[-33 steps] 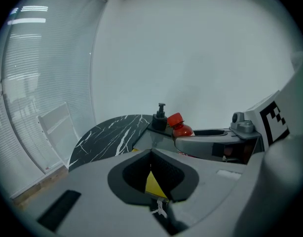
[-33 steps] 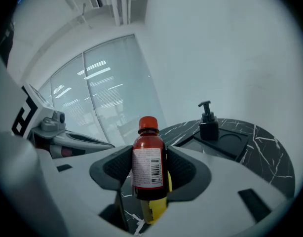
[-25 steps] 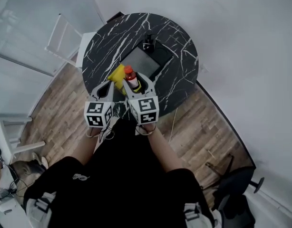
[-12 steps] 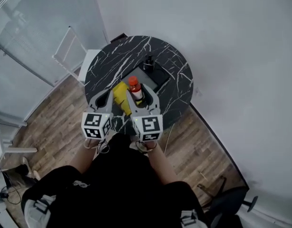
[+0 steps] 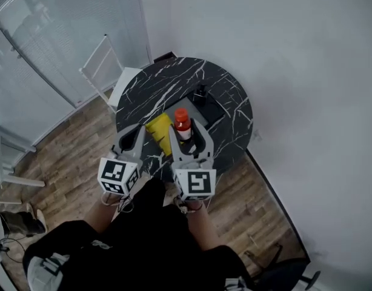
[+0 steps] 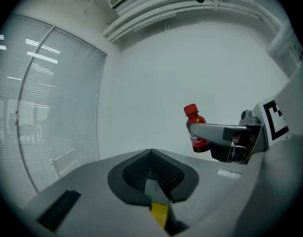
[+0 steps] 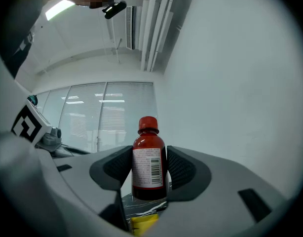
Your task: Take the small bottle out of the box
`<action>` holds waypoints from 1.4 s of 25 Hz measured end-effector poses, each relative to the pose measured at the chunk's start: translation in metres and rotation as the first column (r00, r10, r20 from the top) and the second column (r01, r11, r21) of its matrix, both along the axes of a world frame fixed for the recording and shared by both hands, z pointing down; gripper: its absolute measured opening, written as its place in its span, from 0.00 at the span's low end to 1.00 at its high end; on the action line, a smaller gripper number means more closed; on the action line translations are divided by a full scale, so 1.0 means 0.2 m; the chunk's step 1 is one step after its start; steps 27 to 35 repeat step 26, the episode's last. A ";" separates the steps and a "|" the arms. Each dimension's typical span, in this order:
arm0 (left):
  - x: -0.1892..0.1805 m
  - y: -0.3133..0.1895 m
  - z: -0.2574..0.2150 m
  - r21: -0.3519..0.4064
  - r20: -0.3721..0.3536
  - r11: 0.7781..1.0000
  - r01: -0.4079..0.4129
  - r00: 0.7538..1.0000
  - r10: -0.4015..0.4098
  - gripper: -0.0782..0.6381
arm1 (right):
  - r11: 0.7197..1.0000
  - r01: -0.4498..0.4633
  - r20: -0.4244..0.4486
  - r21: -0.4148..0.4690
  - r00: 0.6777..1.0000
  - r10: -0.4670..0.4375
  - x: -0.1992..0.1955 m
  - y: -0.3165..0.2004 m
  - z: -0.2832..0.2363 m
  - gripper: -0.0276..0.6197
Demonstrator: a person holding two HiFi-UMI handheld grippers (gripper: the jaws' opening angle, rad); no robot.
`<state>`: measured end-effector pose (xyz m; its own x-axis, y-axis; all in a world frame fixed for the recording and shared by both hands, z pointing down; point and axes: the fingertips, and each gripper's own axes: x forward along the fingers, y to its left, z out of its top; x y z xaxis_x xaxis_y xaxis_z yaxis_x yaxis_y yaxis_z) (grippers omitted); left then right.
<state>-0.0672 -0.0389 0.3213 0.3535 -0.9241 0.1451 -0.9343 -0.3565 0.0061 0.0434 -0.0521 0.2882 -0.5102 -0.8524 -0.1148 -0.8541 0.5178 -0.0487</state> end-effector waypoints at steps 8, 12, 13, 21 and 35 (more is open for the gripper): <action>0.00 0.03 -0.06 0.036 -0.004 0.999 -0.008 1.000 0.008 0.11 | 1.000 -0.014 -0.005 0.024 1.000 0.014 0.00 0.04 -0.06 0.36; 0.01 0.03 -0.08 0.050 -0.007 0.999 -0.008 1.000 0.009 0.11 | 0.999 -0.022 -0.023 0.039 0.999 0.023 0.02 0.05 -0.07 0.36; 0.02 0.03 -0.08 0.051 -0.009 0.999 -0.012 1.000 0.012 0.11 | 0.999 -0.024 -0.028 0.043 0.999 0.025 0.02 0.06 -0.08 0.36; 0.02 0.05 -0.09 0.059 -0.001 0.998 -0.015 1.000 0.015 0.11 | 0.999 -0.025 -0.030 0.036 0.999 0.026 0.01 0.07 -0.08 0.36; 0.04 0.06 -0.10 0.063 0.001 0.998 -0.026 1.000 0.025 0.11 | 0.999 -0.031 -0.009 0.032 0.999 0.031 0.03 0.07 -0.08 0.36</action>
